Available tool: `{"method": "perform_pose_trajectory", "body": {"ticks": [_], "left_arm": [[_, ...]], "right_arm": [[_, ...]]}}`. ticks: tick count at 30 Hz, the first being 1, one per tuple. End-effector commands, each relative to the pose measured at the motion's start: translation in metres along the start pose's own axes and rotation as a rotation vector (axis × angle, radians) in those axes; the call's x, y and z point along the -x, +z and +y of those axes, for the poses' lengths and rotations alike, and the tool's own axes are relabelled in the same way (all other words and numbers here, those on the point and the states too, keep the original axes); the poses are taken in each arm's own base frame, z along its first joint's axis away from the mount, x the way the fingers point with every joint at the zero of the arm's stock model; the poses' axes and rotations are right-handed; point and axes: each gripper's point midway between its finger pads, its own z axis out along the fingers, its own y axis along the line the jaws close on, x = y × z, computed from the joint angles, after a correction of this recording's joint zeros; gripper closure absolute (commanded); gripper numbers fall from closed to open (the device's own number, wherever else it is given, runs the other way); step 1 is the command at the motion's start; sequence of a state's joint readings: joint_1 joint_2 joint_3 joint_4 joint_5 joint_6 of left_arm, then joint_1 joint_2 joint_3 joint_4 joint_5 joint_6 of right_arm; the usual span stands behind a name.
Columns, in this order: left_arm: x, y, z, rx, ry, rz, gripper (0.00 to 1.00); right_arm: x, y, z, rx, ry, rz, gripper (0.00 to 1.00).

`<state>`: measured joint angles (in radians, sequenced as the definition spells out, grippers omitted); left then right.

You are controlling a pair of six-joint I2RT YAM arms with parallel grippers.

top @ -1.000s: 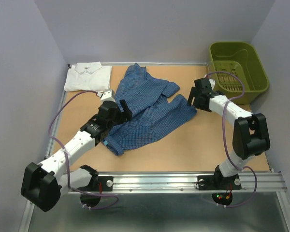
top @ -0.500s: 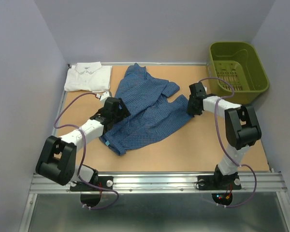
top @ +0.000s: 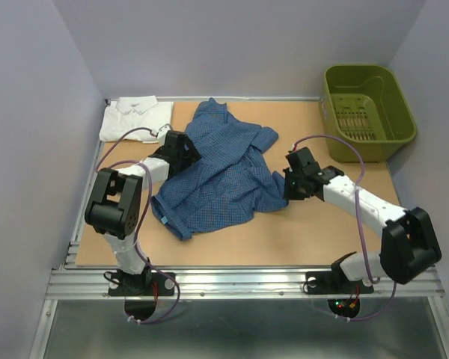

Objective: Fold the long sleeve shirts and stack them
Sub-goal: Flatten the shirt out

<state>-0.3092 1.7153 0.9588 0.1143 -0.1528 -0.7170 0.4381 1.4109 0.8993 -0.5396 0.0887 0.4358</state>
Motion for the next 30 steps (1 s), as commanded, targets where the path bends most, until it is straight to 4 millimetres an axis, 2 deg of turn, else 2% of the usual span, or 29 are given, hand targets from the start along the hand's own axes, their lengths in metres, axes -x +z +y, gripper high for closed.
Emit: {"method": "perform_pose_trajectory", "body": {"ticks": [1, 3, 4, 6, 7, 8, 9, 10, 11, 12, 14, 15, 16, 17, 18, 19, 20, 22, 24, 25, 28, 29, 30], "left_arm": [[0.038, 0.016, -0.021, -0.034, 0.033, -0.057, 0.09], [0.052, 0.029, -0.031, -0.039, 0.067, -0.069, 0.09], [0.057, 0.033, -0.035, -0.04, 0.083, -0.072, 0.1], [0.073, 0.045, -0.052, -0.069, 0.126, -0.083, 0.09], [0.077, 0.047, -0.058, -0.082, 0.138, -0.084, 0.09], [0.086, 0.052, -0.071, -0.11, 0.146, -0.093, 0.09], [0.085, 0.053, -0.08, -0.145, 0.166, -0.078, 0.09], [0.09, 0.053, -0.087, -0.165, 0.172, -0.082, 0.08], [0.097, 0.05, -0.096, -0.191, 0.178, -0.094, 0.08], [0.1, 0.046, -0.1, -0.207, 0.182, -0.098, 0.07], [0.112, 0.027, -0.104, -0.226, 0.196, -0.142, 0.07], [0.117, 0.018, -0.104, -0.232, 0.201, -0.166, 0.06], [0.122, 0.008, -0.103, -0.233, 0.209, -0.191, 0.06], [0.13, -0.011, -0.099, -0.227, 0.217, -0.231, 0.06], [0.133, -0.022, -0.096, -0.221, 0.219, -0.249, 0.06], [0.135, -0.032, -0.093, -0.219, 0.219, -0.262, 0.06], [0.134, -0.051, -0.086, -0.22, 0.214, -0.276, 0.06], [0.131, -0.069, -0.079, -0.21, 0.19, -0.277, 0.06], [0.114, -0.09, -0.068, -0.212, 0.181, -0.239, 0.06], [0.101, -0.104, -0.067, -0.227, 0.194, -0.225, 0.06], [0.067, -0.125, -0.068, -0.249, 0.248, -0.166, 0.06], [0.044, -0.139, -0.075, -0.276, 0.287, -0.135, 0.07], [0.033, -0.145, -0.077, -0.286, 0.304, -0.12, 0.06]], "right_arm": [[-0.062, -0.036, 0.029, 0.096, -0.109, 0.145, 0.99], [-0.085, -0.047, 0.045, 0.154, -0.151, 0.199, 0.99], [-0.104, -0.054, 0.061, 0.203, -0.202, 0.238, 0.99], [-0.123, -0.057, 0.078, 0.229, -0.268, 0.284, 0.99], [-0.142, -0.061, 0.092, 0.25, -0.347, 0.31, 0.99], [-0.144, -0.065, 0.107, 0.275, -0.386, 0.305, 0.99], [-0.165, -0.06, 0.116, 0.263, -0.468, 0.352, 0.99], [-0.171, -0.059, 0.124, 0.265, -0.514, 0.362, 0.94], [-0.167, -0.064, 0.146, 0.298, -0.542, 0.338, 0.92], [-0.17, -0.062, 0.155, 0.301, -0.564, 0.342, 0.91], [-0.172, -0.06, 0.175, 0.33, -0.592, 0.333, 0.77], [-0.161, -0.064, 0.188, 0.35, -0.583, 0.296, 0.67], [-0.145, -0.061, 0.189, 0.313, -0.576, 0.222, 0.47], [-0.135, -0.061, 0.19, 0.293, -0.578, 0.178, 0.39], [-0.123, -0.062, 0.191, 0.278, -0.58, 0.132, 0.33], [-0.107, -0.058, 0.185, 0.233, -0.575, 0.08, 0.27], [-0.098, -0.058, 0.181, 0.219, -0.559, 0.06, 0.25], [-0.071, -0.047, 0.158, 0.154, -0.481, 0.031, 0.25], [-0.039, -0.041, 0.133, 0.094, -0.393, -0.011, 0.25], [-0.029, -0.041, 0.122, 0.071, -0.368, -0.031, 0.26], [0.001, -0.032, 0.092, 0.026, -0.271, -0.059, 0.26], [0.007, -0.03, 0.088, 0.029, -0.248, -0.063, 0.26], [0.015, -0.028, 0.08, 0.033, -0.224, -0.063, 0.26]]}}
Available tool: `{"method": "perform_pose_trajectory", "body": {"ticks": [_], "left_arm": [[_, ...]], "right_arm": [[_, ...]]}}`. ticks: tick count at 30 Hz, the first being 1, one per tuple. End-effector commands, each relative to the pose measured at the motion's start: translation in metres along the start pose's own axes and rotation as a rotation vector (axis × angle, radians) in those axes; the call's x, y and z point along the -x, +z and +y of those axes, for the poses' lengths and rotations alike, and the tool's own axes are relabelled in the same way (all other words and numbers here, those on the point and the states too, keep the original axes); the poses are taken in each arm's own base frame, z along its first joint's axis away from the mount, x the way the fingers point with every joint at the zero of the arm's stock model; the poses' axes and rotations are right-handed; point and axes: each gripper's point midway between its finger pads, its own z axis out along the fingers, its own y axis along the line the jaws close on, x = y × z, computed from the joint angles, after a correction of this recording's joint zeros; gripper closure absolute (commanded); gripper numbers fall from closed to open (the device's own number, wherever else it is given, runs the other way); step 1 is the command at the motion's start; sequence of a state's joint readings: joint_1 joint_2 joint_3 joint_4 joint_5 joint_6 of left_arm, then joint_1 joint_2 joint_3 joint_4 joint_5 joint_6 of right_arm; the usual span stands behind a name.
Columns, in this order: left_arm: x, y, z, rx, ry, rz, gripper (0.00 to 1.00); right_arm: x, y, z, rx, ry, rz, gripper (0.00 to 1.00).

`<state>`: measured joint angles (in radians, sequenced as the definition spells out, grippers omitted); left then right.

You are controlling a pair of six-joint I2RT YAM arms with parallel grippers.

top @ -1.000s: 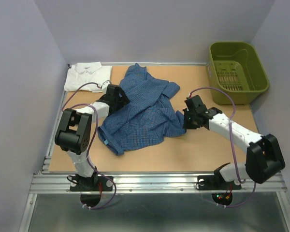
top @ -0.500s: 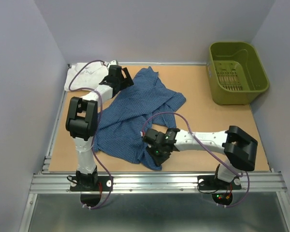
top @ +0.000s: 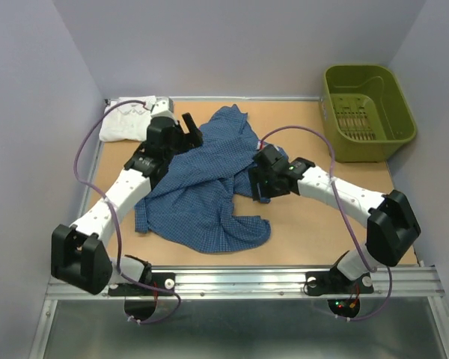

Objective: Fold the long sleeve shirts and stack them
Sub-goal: Flatten the shirt out

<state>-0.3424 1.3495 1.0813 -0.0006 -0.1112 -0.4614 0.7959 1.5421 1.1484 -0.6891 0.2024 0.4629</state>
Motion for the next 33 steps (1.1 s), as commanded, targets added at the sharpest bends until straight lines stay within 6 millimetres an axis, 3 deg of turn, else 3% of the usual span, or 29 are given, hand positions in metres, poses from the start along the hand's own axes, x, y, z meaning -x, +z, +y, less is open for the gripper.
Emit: {"method": "perform_pose_trajectory", "body": {"ticks": [1, 5, 6, 11, 18, 23, 29, 33], "left_arm": [[-0.067, -0.036, -0.024, -0.055, 0.094, 0.161, 0.06], [-0.121, -0.065, -0.043, -0.129, 0.125, 0.285, 0.07], [-0.125, -0.065, -0.04, -0.121, 0.125, 0.296, 0.07], [-0.173, -0.077, -0.065, -0.183, 0.223, 0.408, 0.1], [-0.202, -0.062, -0.071, -0.145, 0.355, 0.467, 0.16], [-0.215, -0.045, -0.074, -0.102, 0.424, 0.49, 0.2], [-0.23, -0.03, -0.079, -0.077, 0.466, 0.523, 0.3], [-0.238, -0.025, -0.072, -0.03, 0.499, 0.544, 0.34]], "right_arm": [[0.03, -0.004, -0.037, -0.042, 0.079, -0.087, 0.26], [0.04, 0.002, -0.049, -0.007, 0.162, -0.108, 0.26], [0.039, 0.005, -0.05, -0.002, 0.176, -0.103, 0.26], [0.031, 0.032, -0.04, 0.063, 0.297, -0.092, 0.28], [0.02, 0.056, -0.051, 0.036, 0.46, -0.094, 0.36], [0.018, 0.06, -0.063, 0.012, 0.542, -0.12, 0.4], [0.009, 0.067, -0.062, 0.019, 0.582, -0.097, 0.41], [0.004, 0.071, -0.059, 0.033, 0.62, -0.084, 0.41]]}}
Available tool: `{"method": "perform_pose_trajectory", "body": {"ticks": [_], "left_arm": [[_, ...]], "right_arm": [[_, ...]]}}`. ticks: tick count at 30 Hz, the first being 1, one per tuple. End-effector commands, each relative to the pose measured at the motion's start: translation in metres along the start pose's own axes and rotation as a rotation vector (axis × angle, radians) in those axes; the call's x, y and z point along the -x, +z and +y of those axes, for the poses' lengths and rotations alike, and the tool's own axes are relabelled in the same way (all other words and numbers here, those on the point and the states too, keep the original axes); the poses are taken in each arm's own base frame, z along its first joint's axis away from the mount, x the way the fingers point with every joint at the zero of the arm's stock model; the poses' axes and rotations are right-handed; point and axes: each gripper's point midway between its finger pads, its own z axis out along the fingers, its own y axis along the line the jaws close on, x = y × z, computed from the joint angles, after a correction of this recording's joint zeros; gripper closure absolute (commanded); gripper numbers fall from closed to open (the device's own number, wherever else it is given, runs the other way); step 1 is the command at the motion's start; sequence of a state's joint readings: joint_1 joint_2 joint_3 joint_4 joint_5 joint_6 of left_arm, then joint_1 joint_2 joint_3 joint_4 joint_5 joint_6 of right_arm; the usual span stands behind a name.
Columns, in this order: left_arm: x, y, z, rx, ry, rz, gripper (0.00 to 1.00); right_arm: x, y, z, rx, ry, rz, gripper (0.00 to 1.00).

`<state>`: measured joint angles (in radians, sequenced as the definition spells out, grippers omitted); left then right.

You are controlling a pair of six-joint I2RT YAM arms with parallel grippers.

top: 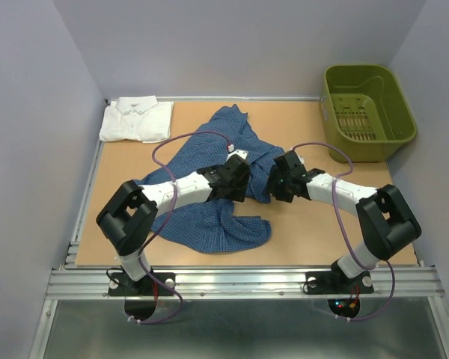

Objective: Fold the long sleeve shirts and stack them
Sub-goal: Flatten the shirt out

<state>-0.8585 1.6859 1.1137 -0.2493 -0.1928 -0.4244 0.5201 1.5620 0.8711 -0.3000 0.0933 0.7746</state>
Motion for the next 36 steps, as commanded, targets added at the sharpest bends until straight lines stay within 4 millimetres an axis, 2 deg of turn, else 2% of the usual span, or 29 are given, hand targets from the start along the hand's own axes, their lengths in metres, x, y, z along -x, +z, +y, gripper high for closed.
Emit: {"method": "perform_pose_trajectory", "body": {"ticks": [1, 7, 12, 15, 18, 20, 21, 22, 23, 25, 27, 28, 29, 31, 33, 34, 36], "left_arm": [[0.007, 0.0, 0.004, 0.055, 0.032, -0.005, 0.34], [-0.002, 0.005, 0.015, 0.109, 0.042, 0.023, 0.42], [-0.009, 0.006, 0.018, 0.115, 0.042, 0.036, 0.54], [-0.01, 0.003, 0.022, 0.124, 0.045, 0.028, 0.69], [-0.008, -0.002, 0.024, 0.126, 0.055, 0.018, 0.78], [-0.003, -0.009, 0.023, 0.116, 0.057, 0.004, 0.86], [0.0, -0.012, 0.024, 0.116, 0.066, -0.004, 0.98], [0.002, -0.014, 0.025, 0.117, 0.071, -0.01, 1.0], [0.004, -0.018, 0.027, 0.119, 0.079, -0.015, 1.0], [0.009, -0.028, 0.032, 0.126, 0.107, -0.023, 1.0], [0.013, -0.041, 0.037, 0.128, 0.122, -0.027, 1.0], [0.014, -0.045, 0.039, 0.123, 0.139, -0.027, 1.0], [0.015, -0.055, 0.04, 0.109, 0.144, -0.033, 1.0], [0.011, -0.064, 0.036, 0.055, 0.158, -0.017, 1.0], [0.003, -0.076, 0.029, -0.017, 0.179, 0.011, 1.0], [-0.001, -0.08, 0.027, -0.042, 0.186, 0.025, 1.0], [-0.012, -0.091, 0.024, -0.089, 0.198, 0.059, 1.0]], "right_arm": [[-0.004, 0.006, 0.002, 0.028, 0.079, -0.008, 0.41], [-0.011, 0.009, -0.002, 0.023, 0.119, 0.001, 0.41], [-0.019, 0.015, 0.007, 0.075, 0.087, 0.048, 0.41], [-0.022, 0.017, 0.011, 0.091, 0.077, 0.071, 0.45], [-0.025, 0.02, 0.012, 0.094, 0.071, 0.091, 0.55], [-0.024, 0.021, 0.011, 0.088, 0.054, 0.085, 0.67], [-0.021, 0.02, 0.011, 0.088, 0.045, 0.073, 0.72], [-0.013, 0.02, 0.012, 0.085, 0.024, 0.048, 0.82], [-0.009, 0.018, 0.013, 0.092, 0.013, 0.038, 0.87], [0.015, 0.015, 0.004, 0.061, 0.001, -0.022, 0.99], [0.042, 0.008, 0.0, 0.037, -0.004, -0.077, 0.99], [0.06, 0.005, -0.01, 0.014, 0.011, -0.11, 0.99], [0.082, -0.002, -0.011, -0.003, -0.018, -0.157, 1.0], [0.115, -0.011, -0.029, -0.044, -0.003, -0.215, 0.99], [0.15, -0.026, -0.034, -0.067, -0.019, -0.281, 0.99], [0.168, -0.032, -0.044, -0.088, -0.003, -0.311, 0.99], [0.186, -0.043, -0.051, -0.117, -0.023, -0.348, 0.99]]}}
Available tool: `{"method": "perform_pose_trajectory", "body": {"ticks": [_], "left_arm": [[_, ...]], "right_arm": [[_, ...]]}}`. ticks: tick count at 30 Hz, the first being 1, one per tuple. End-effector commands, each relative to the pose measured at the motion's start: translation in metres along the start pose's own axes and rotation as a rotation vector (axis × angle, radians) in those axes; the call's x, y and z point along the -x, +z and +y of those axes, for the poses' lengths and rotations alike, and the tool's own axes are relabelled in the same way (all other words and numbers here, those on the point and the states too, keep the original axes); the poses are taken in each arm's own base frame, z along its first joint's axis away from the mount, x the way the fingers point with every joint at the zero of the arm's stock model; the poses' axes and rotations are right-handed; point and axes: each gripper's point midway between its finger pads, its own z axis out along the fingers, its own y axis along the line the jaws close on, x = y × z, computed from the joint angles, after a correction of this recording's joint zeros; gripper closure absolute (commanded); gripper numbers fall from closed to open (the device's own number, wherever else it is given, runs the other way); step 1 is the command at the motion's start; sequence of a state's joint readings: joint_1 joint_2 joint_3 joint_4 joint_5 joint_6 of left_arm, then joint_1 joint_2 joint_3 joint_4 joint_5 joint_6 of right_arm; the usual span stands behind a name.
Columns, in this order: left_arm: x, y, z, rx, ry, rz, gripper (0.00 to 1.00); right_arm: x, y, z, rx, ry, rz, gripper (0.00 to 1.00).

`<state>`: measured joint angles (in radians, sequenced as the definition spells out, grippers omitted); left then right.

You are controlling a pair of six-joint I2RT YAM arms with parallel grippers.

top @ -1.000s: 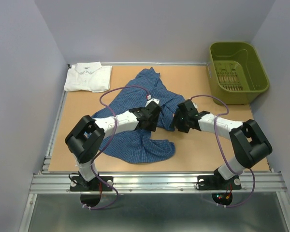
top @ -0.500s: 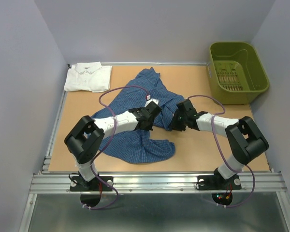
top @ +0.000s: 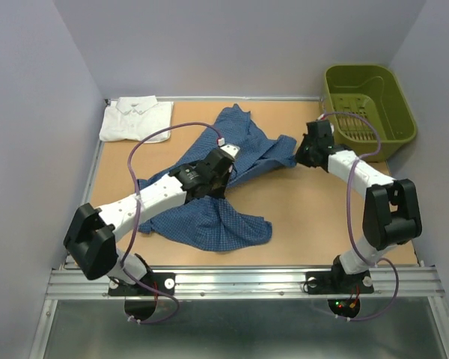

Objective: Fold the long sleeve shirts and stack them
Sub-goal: Flatten the shirt out

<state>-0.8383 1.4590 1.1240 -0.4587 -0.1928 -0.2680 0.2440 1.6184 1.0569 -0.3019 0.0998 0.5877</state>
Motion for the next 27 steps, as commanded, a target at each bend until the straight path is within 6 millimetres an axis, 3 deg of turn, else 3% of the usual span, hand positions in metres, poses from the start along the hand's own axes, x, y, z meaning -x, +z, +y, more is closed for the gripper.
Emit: {"method": "perform_pose_trajectory", "body": {"ticks": [1, 5, 9, 14, 15, 18, 20, 22, 23, 24, 27], "left_arm": [[-0.029, -0.026, -0.013, -0.146, 0.063, 0.098, 1.0], [-0.041, -0.053, -0.027, -0.276, 0.057, 0.111, 1.0], [-0.058, -0.073, -0.041, -0.405, 0.052, 0.14, 1.0], [-0.087, -0.073, -0.057, -0.507, 0.023, 0.207, 1.0], [-0.097, -0.072, -0.065, -0.535, 0.032, 0.233, 0.97], [-0.112, -0.072, -0.08, -0.585, 0.056, 0.266, 0.88], [-0.117, -0.075, -0.09, -0.62, 0.084, 0.271, 0.76], [-0.117, -0.078, -0.093, -0.638, 0.099, 0.268, 0.55], [-0.113, -0.078, -0.094, -0.637, 0.102, 0.255, 0.48], [-0.103, -0.077, -0.091, -0.609, 0.107, 0.217, 0.33], [-0.079, -0.075, -0.083, -0.535, 0.115, 0.133, 0.17]], "right_arm": [[0.085, -0.032, -0.003, -0.045, -0.068, -0.198, 0.99], [0.109, -0.053, -0.013, -0.116, -0.106, -0.272, 0.99], [0.11, -0.074, -0.025, -0.152, -0.099, -0.302, 0.98], [0.08, -0.097, -0.052, -0.202, -0.039, -0.286, 0.93], [0.063, -0.097, -0.064, -0.236, -0.029, -0.253, 0.92], [0.043, -0.115, -0.079, -0.264, -0.009, -0.229, 0.87], [0.023, -0.125, -0.086, -0.255, -0.004, -0.186, 0.77], [0.007, -0.128, -0.091, -0.252, -0.005, -0.15, 0.68], [0.001, -0.132, -0.093, -0.248, -0.005, -0.135, 0.58], [-0.001, -0.137, -0.091, -0.224, -0.004, -0.136, 0.52], [-0.006, -0.141, -0.084, -0.17, -0.019, -0.122, 0.33]]}}
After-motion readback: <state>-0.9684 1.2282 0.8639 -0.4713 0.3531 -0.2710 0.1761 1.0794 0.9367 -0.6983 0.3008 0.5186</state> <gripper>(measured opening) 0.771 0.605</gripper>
